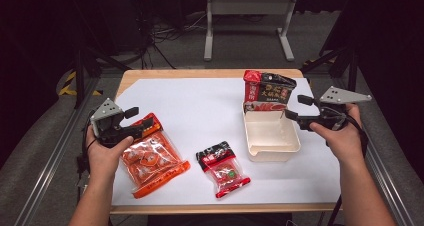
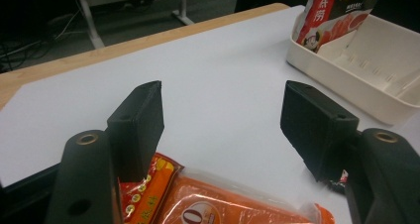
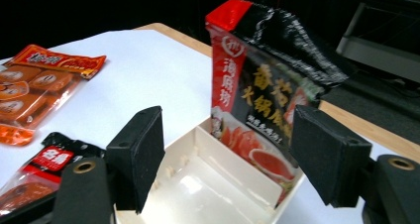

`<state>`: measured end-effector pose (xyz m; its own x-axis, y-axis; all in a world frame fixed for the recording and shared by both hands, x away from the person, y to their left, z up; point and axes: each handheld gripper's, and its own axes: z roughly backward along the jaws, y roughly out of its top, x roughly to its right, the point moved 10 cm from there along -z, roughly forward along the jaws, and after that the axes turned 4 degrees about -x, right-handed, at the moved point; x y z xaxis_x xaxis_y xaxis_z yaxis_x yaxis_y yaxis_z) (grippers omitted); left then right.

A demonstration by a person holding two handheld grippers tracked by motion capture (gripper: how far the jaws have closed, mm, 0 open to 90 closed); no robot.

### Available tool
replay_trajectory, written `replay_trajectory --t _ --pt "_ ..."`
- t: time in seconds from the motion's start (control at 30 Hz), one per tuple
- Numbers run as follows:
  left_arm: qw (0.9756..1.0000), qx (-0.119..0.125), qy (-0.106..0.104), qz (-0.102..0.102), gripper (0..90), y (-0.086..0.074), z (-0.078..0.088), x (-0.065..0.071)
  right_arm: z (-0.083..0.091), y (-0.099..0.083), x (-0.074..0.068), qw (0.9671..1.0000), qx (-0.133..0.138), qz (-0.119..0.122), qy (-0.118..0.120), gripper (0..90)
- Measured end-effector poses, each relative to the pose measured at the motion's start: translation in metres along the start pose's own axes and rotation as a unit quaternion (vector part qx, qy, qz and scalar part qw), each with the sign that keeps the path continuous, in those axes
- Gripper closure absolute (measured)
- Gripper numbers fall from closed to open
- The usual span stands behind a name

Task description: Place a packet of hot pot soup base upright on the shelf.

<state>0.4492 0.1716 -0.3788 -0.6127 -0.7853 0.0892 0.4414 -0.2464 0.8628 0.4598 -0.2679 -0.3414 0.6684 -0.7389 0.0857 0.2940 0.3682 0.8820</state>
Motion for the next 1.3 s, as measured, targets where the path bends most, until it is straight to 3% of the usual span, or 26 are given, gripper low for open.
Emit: replay_trajectory --t 0.33,0.47,0.8,1.03,1.3 --pt "1.0 0.0 -0.003 -0.007 33.9 -0.003 0.002 -0.007 -0.004 -0.004 -0.013 0.9999 0.002 0.003 0.016 29.2" --pt "1.0 0.002 0.001 0.002 33.9 -0.006 0.003 -0.013 -0.006 -0.004 -0.015 0.9998 0.003 0.006 0.017 28.7" --pt "0.999 -0.001 0.037 0.026 33.9 -0.018 0.006 -0.038 -0.012 -0.004 -0.022 0.9995 0.009 0.013 0.026 27.4" --pt "0.9951 -0.005 0.08 0.058 34.4 -0.04 0.009 -0.069 -0.018 -0.002 -0.027 0.9992 0.01 0.02 0.034 27.0" --pt "0.9919 -0.007 0.102 0.076 35.1 -0.055 0.01 -0.088 -0.024 -0.002 -0.031 0.9989 0.007 0.026 0.039 26.7"
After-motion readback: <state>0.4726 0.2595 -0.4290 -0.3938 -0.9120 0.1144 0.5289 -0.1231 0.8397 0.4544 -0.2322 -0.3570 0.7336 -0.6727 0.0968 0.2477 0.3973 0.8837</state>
